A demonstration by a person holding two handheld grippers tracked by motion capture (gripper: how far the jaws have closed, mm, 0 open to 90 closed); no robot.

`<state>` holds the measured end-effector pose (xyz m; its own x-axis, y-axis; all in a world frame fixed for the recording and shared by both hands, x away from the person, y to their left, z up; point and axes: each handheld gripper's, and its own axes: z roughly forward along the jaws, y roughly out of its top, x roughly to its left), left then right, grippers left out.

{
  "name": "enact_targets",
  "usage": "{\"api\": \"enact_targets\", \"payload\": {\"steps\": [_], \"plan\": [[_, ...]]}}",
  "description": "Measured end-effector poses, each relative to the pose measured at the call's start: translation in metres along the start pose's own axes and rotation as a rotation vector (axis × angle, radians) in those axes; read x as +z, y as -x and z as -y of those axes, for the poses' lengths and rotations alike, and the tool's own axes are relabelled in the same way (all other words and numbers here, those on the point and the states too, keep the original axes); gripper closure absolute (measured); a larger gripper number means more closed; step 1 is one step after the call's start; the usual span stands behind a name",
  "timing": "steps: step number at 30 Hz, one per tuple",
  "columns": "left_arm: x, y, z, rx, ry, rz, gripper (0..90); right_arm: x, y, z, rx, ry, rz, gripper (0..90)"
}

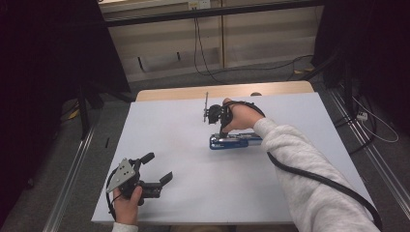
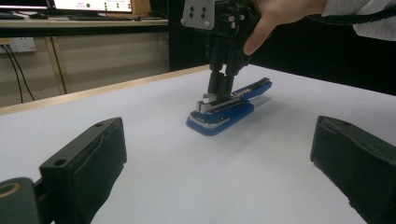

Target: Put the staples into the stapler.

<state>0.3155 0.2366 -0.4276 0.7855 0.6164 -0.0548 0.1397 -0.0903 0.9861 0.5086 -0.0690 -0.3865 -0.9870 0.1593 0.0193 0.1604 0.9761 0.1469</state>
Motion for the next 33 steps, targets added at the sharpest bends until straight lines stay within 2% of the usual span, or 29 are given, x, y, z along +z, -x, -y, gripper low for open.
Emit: {"api": "enact_targets", "payload": {"steps": [1, 2, 14, 15, 18, 26, 33], "plan": [[-0.0001, -0.0003, 0.0000, 0.001, 0.001, 0.002, 3.5, 0.0000, 0.0000, 0.0000, 0.000, 0.000, 0.000, 78.8], [-0.0002, -0.0006, 0.0000, 0.001, 0.000, 0.002, 3.5, 0.0004, 0.0000, -0.0010, -0.009, -0.025, 0.017, 78.8], [0.0002, -0.0005, 0.0001, 0.002, -0.004, 0.000, 3.5, 0.0022, 0.0000, -0.0036, -0.018, -0.022, -0.004, 78.8], [0.0002, -0.0005, 0.0001, 0.003, -0.003, 0.000, 3.5, 0.0018, 0.0001, -0.0036, -0.018, -0.019, 0.009, 78.8], [0.0000, -0.0004, 0.0002, 0.001, -0.004, 0.000, 3.5, 0.0015, 0.0000, -0.0035, -0.024, -0.018, -0.004, 78.8], [0.0003, 0.0001, 0.0002, 0.000, -0.005, -0.001, 3.5, 0.0014, 0.0022, -0.0018, -0.014, -0.030, 0.016, 78.8], [0.0001, -0.0005, 0.0001, 0.001, -0.003, 0.001, 3.6, 0.0021, 0.0015, -0.0033, -0.014, -0.036, 0.007, 78.8]]}}
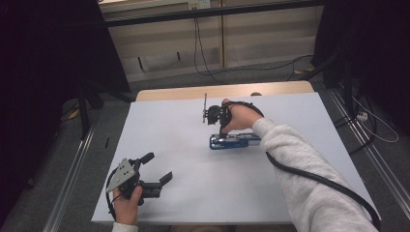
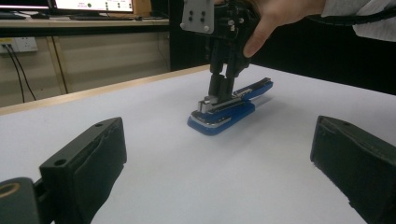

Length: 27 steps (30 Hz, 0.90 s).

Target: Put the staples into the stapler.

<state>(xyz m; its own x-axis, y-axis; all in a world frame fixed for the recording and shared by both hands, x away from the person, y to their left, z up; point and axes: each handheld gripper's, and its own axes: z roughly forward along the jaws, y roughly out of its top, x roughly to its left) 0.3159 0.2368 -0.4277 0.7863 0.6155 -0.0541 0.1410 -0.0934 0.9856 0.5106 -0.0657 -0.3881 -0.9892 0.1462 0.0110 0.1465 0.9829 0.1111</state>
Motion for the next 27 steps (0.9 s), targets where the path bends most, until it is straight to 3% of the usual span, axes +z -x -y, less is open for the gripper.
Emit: {"api": "enact_targets", "payload": {"steps": [5, 10, 27], "plan": [[-0.0002, -0.0002, -0.0001, 0.000, 0.001, -0.002, 3.5, 0.0023, -0.0005, -0.0012, -0.002, 0.020, -0.003, 78.7], [-0.0002, -0.0003, -0.0001, 0.001, -0.001, -0.003, 3.5, 0.0010, -0.0010, -0.0031, -0.005, -0.002, 0.008, 78.7], [0.0002, -0.0004, 0.0002, -0.003, -0.005, 0.000, 3.5, 0.0027, -0.0008, -0.0036, 0.001, 0.015, 0.002, 78.5]]}}
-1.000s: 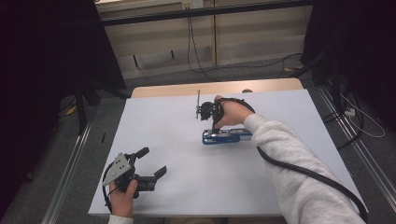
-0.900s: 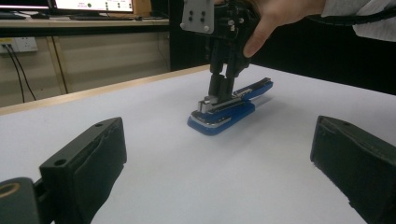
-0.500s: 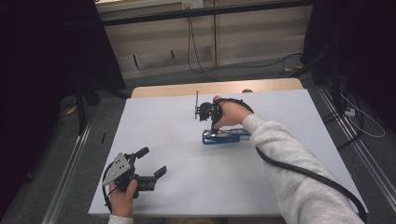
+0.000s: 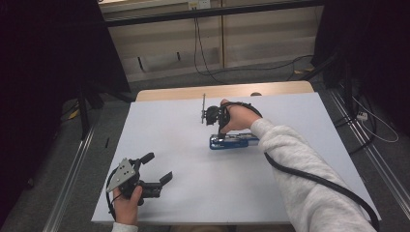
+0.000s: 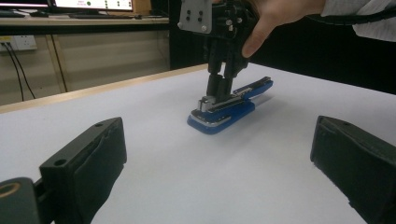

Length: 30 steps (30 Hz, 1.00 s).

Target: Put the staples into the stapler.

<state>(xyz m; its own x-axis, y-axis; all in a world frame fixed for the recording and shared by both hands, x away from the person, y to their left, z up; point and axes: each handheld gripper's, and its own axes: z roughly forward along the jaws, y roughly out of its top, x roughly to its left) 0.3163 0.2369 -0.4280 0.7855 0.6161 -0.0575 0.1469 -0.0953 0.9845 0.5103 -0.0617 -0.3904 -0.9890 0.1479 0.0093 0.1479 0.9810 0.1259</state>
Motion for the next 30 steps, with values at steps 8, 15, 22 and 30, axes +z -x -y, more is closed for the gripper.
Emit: {"api": "enact_targets", "payload": {"steps": [8, 15, 22, 30], "plan": [[0.000, 0.000, 0.000, 0.003, -0.003, -0.001, 3.6, -0.001, 0.000, 0.000, 0.008, 0.012, 0.019, 67.7], [0.000, -0.001, 0.000, 0.002, -0.003, -0.006, 3.5, -0.007, 0.000, 0.009, 0.021, 0.037, 0.022, 64.0], [0.001, -0.001, 0.000, 0.003, -0.005, -0.005, 3.5, -0.017, -0.002, 0.026, 0.074, 0.110, 0.042, 52.0], [0.003, -0.001, 0.000, -0.001, -0.012, -0.005, 3.6, -0.019, -0.003, 0.046, 0.148, 0.192, 0.043, 40.8]]}}
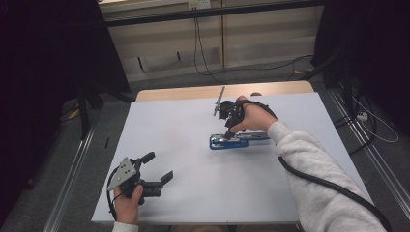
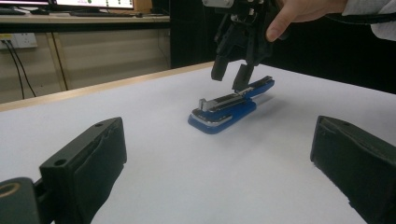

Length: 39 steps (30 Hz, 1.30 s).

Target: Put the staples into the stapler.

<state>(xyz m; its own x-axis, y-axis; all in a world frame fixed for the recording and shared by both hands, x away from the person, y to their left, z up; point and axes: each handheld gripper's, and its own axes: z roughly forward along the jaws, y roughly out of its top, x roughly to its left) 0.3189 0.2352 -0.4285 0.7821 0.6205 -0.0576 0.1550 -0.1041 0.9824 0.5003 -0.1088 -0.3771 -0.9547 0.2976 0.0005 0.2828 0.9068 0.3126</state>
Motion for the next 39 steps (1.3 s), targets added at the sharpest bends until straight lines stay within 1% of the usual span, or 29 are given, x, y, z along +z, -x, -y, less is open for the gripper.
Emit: {"api": "enact_targets", "payload": {"steps": [2, 3, 5, 7, 8, 9, 10, 11, 13, 15, 17, 21, 22, 23, 25, 26, 27, 28, 29, 31, 34, 36, 37, 38, 39], "plan": [[-0.001, 0.000, 0.000, 0.001, 0.000, 0.002, 3.5, -0.002, 0.001, 0.007, 0.028, 0.028, 0.007, 36.2], [-0.001, 0.000, 0.000, 0.002, 0.003, 0.001, 3.6, -0.003, 0.001, 0.011, 0.050, 0.045, 0.007, 33.7], [-0.001, 0.000, 0.000, 0.004, 0.003, 0.000, 3.6, -0.005, 0.003, 0.018, 0.081, 0.105, -0.005, 27.9], [-0.001, 0.000, 0.000, 0.002, -0.004, 0.000, 3.6, -0.008, 0.004, 0.026, 0.116, 0.141, 0.020, 22.9], [-0.001, 0.001, 0.000, 0.003, -0.006, -0.002, 3.6, -0.009, 0.005, 0.030, 0.134, 0.159, 0.013, 22.2], [-0.001, 0.001, 0.000, 0.004, -0.006, -0.003, 3.5, -0.010, 0.005, 0.034, 0.140, 0.177, 0.008, 20.9], [-0.001, 0.001, 0.000, 0.007, -0.005, -0.006, 3.6, -0.011, 0.006, 0.038, 0.148, 0.196, 0.019, 18.5], [-0.001, 0.001, 0.000, 0.005, -0.001, -0.003, 3.5, -0.012, 0.006, 0.041, 0.164, 0.210, 0.024, 18.1], [-0.001, 0.001, 0.000, 0.003, -0.007, -0.006, 3.6, -0.012, 0.007, 0.048, 0.176, 0.225, 0.023, 17.4], [0.000, 0.001, 0.000, 0.000, -0.007, -0.001, 3.5, -0.012, 0.007, 0.053, 0.194, 0.225, 0.031, 15.9], [0.000, 0.001, -0.001, 0.002, -0.006, -0.010, 3.5, -0.011, 0.005, 0.057, 0.211, 0.236, 0.034, 14.7], [0.001, 0.000, 0.000, -0.001, -0.016, -0.008, 3.6, -0.011, 0.002, 0.066, 0.218, 0.255, 0.048, 12.3], [0.002, 0.000, 0.000, -0.010, -0.019, -0.009, 3.5, -0.011, 0.001, 0.068, 0.228, 0.262, 0.050, 11.8], [0.002, -0.001, 0.000, -0.016, -0.025, 0.003, 3.5, -0.011, 0.000, 0.070, 0.236, 0.266, 0.054, 11.2], [0.004, -0.001, 0.000, -0.025, -0.037, -0.001, 3.5, -0.011, -0.001, 0.075, 0.246, 0.287, 0.062, 10.8], [0.006, -0.001, 0.000, -0.029, -0.037, 0.009, 3.5, -0.011, -0.002, 0.078, 0.248, 0.297, 0.068, 10.3], [0.008, -0.001, -0.001, -0.023, -0.042, 0.015, 3.5, -0.011, -0.003, 0.080, 0.260, 0.313, 0.065, 10.2], [0.009, -0.001, -0.002, -0.017, -0.050, 0.009, 3.5, -0.011, -0.003, 0.083, 0.266, 0.324, 0.063, 10.2], [0.011, -0.001, -0.003, -0.023, -0.051, 0.013, 3.4, -0.011, -0.005, 0.086, 0.269, 0.329, 0.068, 10.2], [0.014, -0.001, -0.004, -0.040, -0.052, 0.026, 3.4, -0.011, -0.006, 0.090, 0.292, 0.346, 0.069, 10.0], [0.020, -0.002, -0.006, -0.054, -0.072, 0.035, 3.2, -0.011, -0.008, 0.097, 0.295, 0.355, 0.082, 10.0], [0.023, -0.002, -0.006, -0.066, -0.077, 0.041, 3.2, -0.013, -0.010, 0.100, 0.292, 0.369, 0.092, 10.1], [0.025, -0.002, -0.007, -0.073, -0.082, 0.045, 3.1, -0.013, -0.010, 0.102, 0.298, 0.378, 0.091, 10.1], [0.027, -0.002, -0.007, -0.077, -0.091, 0.044, 2.9, -0.013, -0.010, 0.103, 0.294, 0.379, 0.090, 10.1], [0.029, -0.001, -0.008, -0.074, -0.093, 0.042, 3.0, -0.014, -0.011, 0.105, 0.298, 0.380, 0.092, 10.1]]}}
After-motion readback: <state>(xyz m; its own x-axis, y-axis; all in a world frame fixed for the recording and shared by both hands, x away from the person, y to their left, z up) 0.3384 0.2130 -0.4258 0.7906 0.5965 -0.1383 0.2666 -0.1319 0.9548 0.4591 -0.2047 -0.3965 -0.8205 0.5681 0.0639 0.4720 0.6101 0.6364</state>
